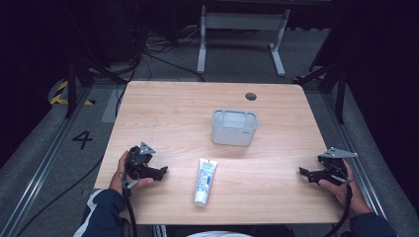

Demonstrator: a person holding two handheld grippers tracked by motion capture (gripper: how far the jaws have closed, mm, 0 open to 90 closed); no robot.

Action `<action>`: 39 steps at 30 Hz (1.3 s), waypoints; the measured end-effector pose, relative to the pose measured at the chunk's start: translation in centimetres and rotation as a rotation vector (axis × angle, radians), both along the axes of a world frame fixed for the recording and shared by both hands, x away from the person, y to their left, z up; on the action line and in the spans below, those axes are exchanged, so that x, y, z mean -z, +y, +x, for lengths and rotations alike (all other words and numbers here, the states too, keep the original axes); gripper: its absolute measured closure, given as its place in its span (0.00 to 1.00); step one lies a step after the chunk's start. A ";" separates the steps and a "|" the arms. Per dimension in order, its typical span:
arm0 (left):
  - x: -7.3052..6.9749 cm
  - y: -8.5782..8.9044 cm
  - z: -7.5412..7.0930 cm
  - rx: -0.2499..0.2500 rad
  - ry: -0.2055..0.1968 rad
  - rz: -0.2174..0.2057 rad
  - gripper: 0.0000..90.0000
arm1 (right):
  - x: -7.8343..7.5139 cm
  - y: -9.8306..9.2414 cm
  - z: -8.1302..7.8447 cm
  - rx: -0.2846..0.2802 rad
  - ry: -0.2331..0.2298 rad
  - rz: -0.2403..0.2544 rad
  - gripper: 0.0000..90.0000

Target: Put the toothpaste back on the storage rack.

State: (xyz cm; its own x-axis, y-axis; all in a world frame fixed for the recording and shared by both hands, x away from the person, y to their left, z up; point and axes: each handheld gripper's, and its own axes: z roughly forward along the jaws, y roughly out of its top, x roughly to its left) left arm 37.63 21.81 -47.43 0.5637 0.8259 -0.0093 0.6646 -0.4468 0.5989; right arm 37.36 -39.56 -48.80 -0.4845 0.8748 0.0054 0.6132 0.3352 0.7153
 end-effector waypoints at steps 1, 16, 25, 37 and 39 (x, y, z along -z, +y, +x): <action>-0.2 -0.1 0.0 -0.007 0.014 0.003 0.10 | 0.0 0.0 0.0 0.002 0.001 0.003 0.03; -1.6 -2.9 -0.8 0.011 0.119 0.032 0.21 | 0.0 -0.1 0.0 -0.006 0.000 0.004 0.03; -2.9 -5.0 -1.4 0.032 0.173 0.031 0.21 | 0.0 -0.1 0.0 -0.008 0.000 0.002 0.03; -4.9 -9.1 -2.7 0.107 0.164 0.010 0.20 | 0.0 -0.1 0.0 -0.008 0.000 0.003 0.03; -5.0 -9.5 -2.8 0.111 0.167 0.010 0.20 | 0.0 -0.1 0.0 -0.008 0.000 0.003 0.03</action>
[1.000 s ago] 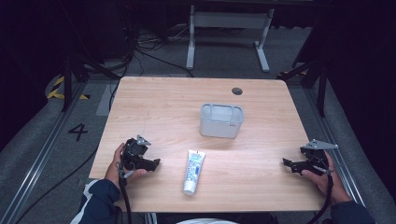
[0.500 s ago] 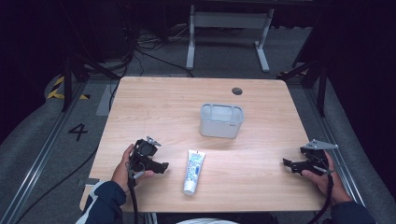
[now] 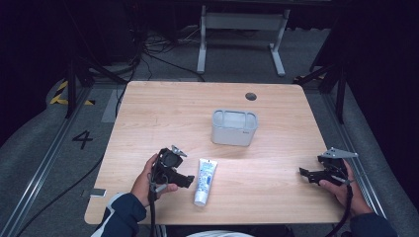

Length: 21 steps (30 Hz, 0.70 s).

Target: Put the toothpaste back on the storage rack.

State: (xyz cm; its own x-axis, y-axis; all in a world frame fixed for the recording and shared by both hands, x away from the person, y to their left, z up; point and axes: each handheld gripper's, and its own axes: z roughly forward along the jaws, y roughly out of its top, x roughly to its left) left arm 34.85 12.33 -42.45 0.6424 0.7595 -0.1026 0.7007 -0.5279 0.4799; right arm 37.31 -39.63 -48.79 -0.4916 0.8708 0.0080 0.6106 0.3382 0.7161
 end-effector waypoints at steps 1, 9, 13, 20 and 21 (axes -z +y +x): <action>-0.1 -0.5 -0.1 0.009 -0.001 0.004 0.20 | 0.0 0.0 0.0 0.000 0.000 0.000 0.03; -0.3 -2.3 0.1 0.039 0.010 -0.008 0.20 | 0.0 0.0 0.0 -0.001 0.000 0.000 0.03; 0.1 -3.0 0.4 0.045 0.026 -0.013 0.19 | 0.0 0.0 0.0 -0.002 -0.001 0.000 0.03; 0.7 -5.1 1.1 0.057 0.054 0.016 0.19 | 0.0 0.0 0.0 -0.003 0.000 0.000 0.03; 0.9 -5.4 1.3 0.059 0.056 0.024 0.19 | 0.0 0.0 0.0 -0.004 0.000 0.000 0.03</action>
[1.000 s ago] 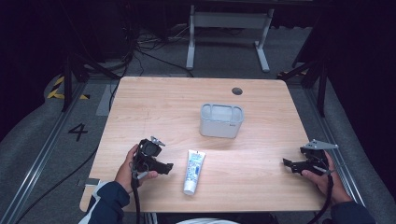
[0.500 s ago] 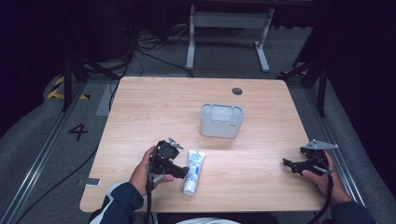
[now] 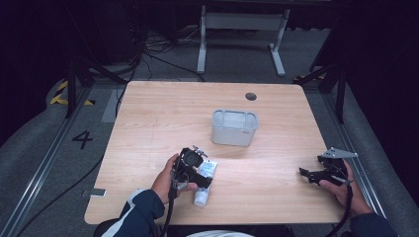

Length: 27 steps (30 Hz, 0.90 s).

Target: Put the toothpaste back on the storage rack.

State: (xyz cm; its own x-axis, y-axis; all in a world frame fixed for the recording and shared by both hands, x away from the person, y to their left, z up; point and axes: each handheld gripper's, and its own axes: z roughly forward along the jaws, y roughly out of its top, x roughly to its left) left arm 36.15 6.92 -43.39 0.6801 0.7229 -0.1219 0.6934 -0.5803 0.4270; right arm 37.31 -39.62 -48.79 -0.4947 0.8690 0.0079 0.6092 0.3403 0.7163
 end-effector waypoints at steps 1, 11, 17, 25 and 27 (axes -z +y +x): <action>0.3 -0.4 0.2 -0.006 0.010 0.010 0.19 | 0.0 0.0 0.0 0.000 0.000 0.000 0.03; 1.9 -2.0 2.0 -0.081 0.043 0.064 0.18 | 0.0 0.0 0.0 -0.002 0.001 0.001 0.03; 1.9 -2.5 2.0 -0.040 0.006 0.106 0.21 | 0.0 0.0 0.0 -0.002 0.001 0.000 0.03; 1.6 -3.0 2.1 0.024 -0.007 0.149 0.33 | 0.0 0.0 0.0 -0.002 0.001 0.000 0.03; 1.5 -3.1 2.0 0.039 -0.011 0.149 0.40 | 0.0 0.0 0.0 -0.003 0.001 0.001 0.03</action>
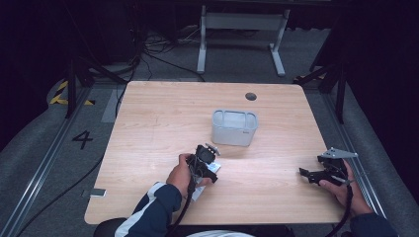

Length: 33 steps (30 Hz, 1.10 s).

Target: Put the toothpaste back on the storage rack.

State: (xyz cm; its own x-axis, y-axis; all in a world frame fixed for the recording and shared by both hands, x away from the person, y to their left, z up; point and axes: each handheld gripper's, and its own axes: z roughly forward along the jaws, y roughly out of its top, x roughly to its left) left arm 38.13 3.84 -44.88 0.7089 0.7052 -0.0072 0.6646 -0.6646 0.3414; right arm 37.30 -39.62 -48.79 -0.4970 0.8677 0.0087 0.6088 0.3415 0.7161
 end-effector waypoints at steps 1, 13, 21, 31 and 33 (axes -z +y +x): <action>0.0 0.0 -0.1 0.006 0.000 0.000 0.43 | 0.0 0.0 0.0 0.000 0.000 0.000 0.03; -0.3 0.1 0.2 0.113 0.012 0.009 0.56 | 0.0 0.0 0.0 -0.002 0.001 0.000 0.03; -1.1 0.7 0.1 0.145 -0.015 -0.024 0.70 | 0.0 0.0 0.0 -0.002 0.000 0.000 0.03; -2.8 2.2 -0.1 0.145 -0.067 -0.107 0.72 | 0.0 0.0 0.0 -0.003 0.000 0.000 0.03; -3.2 2.5 -0.1 0.131 -0.082 -0.121 0.72 | 0.0 0.0 0.0 -0.003 0.000 0.000 0.03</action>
